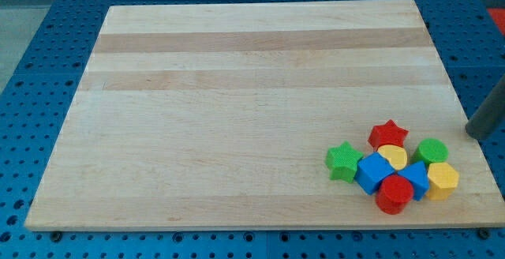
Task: Move the red circle towards up
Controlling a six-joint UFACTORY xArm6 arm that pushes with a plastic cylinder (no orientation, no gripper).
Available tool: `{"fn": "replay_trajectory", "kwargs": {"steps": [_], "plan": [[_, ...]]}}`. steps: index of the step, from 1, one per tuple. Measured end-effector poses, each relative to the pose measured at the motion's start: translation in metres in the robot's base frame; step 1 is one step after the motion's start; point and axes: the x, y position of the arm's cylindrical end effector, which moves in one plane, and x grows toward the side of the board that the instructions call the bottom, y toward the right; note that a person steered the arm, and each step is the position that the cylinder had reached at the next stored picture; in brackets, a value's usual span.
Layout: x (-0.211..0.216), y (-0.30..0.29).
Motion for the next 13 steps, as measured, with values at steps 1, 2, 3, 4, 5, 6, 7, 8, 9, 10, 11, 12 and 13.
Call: {"fn": "replay_trajectory", "kwargs": {"steps": [1, 2, 3, 4, 5, 6, 7, 8, 9, 10, 11, 12, 13], "plan": [[0.039, -0.025], [0.052, -0.027], [0.094, -0.027], [0.101, -0.019], [0.119, -0.018], [0.119, -0.037], [0.119, -0.11], [0.115, -0.189], [0.115, -0.202], [0.105, -0.202], [0.042, -0.194], [-0.001, -0.193], [-0.005, -0.193]]}}
